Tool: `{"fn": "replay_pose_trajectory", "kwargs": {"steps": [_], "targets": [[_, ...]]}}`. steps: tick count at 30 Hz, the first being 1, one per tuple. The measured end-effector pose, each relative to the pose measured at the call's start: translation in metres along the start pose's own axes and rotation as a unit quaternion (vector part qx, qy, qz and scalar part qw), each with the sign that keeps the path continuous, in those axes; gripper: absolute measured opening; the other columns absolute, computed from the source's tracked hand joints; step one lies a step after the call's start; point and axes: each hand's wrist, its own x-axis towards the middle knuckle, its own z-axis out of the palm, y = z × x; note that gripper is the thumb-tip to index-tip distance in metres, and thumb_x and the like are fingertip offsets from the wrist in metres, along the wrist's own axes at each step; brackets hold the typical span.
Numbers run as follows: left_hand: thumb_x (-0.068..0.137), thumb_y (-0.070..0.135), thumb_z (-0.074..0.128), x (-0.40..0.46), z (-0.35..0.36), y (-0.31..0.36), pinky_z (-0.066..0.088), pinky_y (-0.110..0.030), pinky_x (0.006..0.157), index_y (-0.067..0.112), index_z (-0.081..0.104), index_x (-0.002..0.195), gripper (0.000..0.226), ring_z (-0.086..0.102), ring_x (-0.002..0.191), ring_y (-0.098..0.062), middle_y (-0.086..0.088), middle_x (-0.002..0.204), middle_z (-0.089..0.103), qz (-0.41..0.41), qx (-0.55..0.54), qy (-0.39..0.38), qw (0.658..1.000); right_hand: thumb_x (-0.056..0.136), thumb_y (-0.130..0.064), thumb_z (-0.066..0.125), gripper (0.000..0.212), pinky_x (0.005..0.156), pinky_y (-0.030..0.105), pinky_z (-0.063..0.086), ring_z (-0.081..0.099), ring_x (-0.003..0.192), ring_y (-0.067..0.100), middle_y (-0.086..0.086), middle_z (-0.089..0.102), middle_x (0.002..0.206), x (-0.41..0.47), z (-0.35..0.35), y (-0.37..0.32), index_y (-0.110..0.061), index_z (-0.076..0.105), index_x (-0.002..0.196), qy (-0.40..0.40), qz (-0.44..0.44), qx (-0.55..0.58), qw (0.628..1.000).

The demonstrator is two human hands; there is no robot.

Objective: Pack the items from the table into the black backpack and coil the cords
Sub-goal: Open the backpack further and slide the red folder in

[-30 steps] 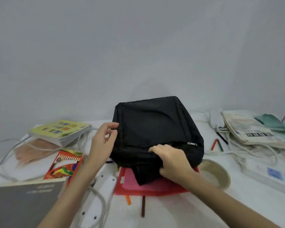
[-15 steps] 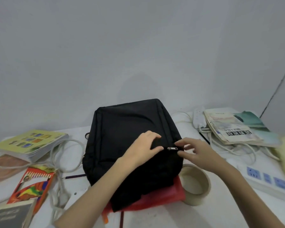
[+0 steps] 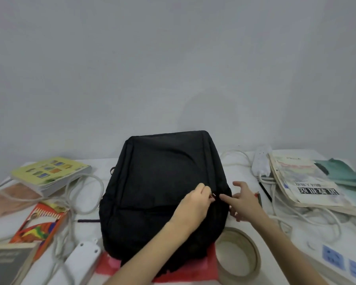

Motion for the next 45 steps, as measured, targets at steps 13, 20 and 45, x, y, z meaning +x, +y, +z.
{"fn": "replay_pose_trajectory", "kwargs": {"steps": [13,20,45], "targets": [[0.082,0.020,0.069,-0.063,-0.117,-0.093,0.049,-0.037,0.080,0.030,0.058,0.062,0.025,0.061,0.085,-0.022,0.010,0.071,0.060,-0.453,-0.033,0.095,0.886,0.082,0.007,0.048,0.045,0.037,0.022,0.026,0.034,0.049,0.018,0.004,0.039,0.053,0.023,-0.024,0.011,-0.023,0.048,0.115,-0.007,-0.070,0.084,0.994],[0.083,0.015,0.070,-0.099,-0.111,-0.110,0.044,-0.028,0.065,0.015,0.067,0.078,0.006,0.058,0.072,-0.020,0.001,0.078,0.066,-0.437,-0.108,0.172,0.876,0.082,-0.002,0.055,0.036,0.037,0.024,0.031,0.039,0.048,0.019,0.008,0.048,0.058,0.026,-0.020,0.010,-0.016,0.049,0.114,-0.014,-0.063,0.031,0.997],[0.083,-0.015,0.057,-0.099,-0.116,-0.172,0.051,-0.034,0.087,0.008,0.064,0.109,0.036,0.064,0.088,-0.022,-0.012,0.098,0.069,-0.388,-0.163,0.039,0.906,0.053,-0.084,0.022,0.106,0.115,0.051,-0.003,-0.017,0.140,0.002,-0.015,-0.007,0.157,-0.073,0.094,-0.036,-0.038,0.010,0.148,-0.233,-0.308,-0.375,0.843]]}}
